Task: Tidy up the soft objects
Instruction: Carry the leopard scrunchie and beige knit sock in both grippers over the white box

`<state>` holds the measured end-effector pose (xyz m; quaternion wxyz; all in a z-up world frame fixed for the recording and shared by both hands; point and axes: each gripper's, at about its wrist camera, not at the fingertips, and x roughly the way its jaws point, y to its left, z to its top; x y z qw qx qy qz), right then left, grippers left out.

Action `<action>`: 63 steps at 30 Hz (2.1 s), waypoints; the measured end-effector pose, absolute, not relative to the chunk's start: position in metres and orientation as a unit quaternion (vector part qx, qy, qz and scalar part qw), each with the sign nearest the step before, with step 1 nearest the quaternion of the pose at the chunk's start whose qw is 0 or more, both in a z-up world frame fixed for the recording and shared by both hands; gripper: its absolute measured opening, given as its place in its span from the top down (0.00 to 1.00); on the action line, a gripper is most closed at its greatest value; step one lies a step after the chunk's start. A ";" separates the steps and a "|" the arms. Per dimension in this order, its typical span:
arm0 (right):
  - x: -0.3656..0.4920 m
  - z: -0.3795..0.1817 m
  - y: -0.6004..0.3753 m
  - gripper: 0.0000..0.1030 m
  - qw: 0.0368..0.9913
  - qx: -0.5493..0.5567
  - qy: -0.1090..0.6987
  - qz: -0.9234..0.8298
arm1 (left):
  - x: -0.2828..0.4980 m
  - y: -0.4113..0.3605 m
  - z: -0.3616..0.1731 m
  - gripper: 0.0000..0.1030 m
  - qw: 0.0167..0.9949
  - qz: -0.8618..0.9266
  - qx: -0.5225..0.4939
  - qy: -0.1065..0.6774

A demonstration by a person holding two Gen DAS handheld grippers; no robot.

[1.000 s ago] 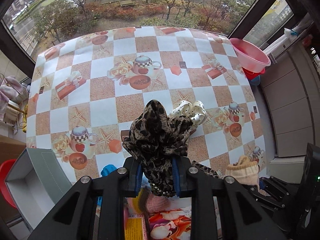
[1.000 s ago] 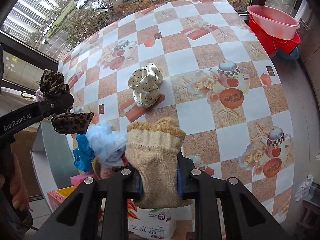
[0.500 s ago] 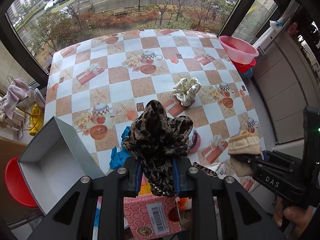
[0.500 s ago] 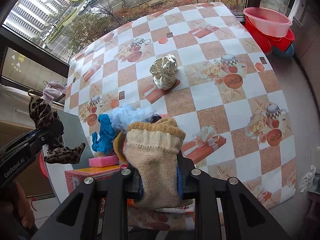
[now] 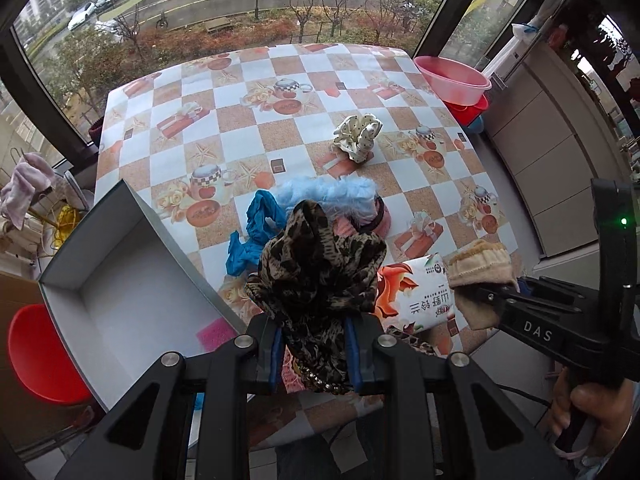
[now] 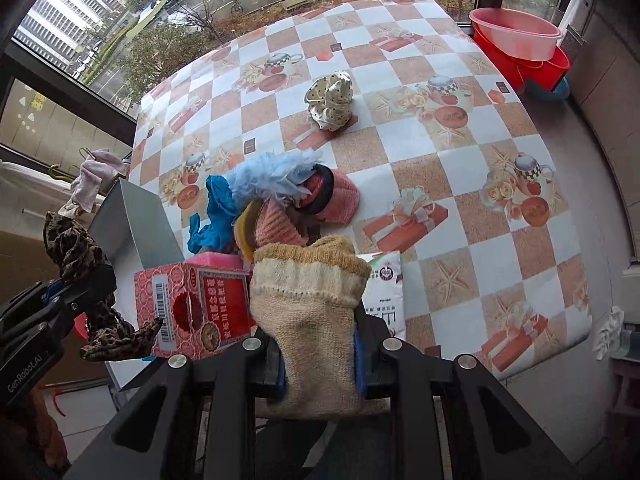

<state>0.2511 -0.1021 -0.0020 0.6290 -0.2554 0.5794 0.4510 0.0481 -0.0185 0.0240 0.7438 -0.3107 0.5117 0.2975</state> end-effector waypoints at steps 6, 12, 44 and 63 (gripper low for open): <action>0.220 0.004 -0.105 0.76 0.621 -0.261 0.577 0.462 | 0.015 -0.018 0.025 0.74 0.740 0.313 -0.322 0.501; 0.180 0.016 -0.089 0.76 0.603 -0.281 0.561 0.492 | -0.024 -0.008 0.025 0.74 0.730 0.347 -0.340 0.481; 0.030 0.014 0.000 0.76 0.492 -0.418 0.493 0.584 | -0.143 0.033 -0.012 0.73 0.655 0.439 -0.435 0.434; 0.026 0.000 0.021 0.76 0.479 -0.430 0.505 0.575 | -0.146 0.049 -0.026 0.73 0.643 0.441 -0.447 0.438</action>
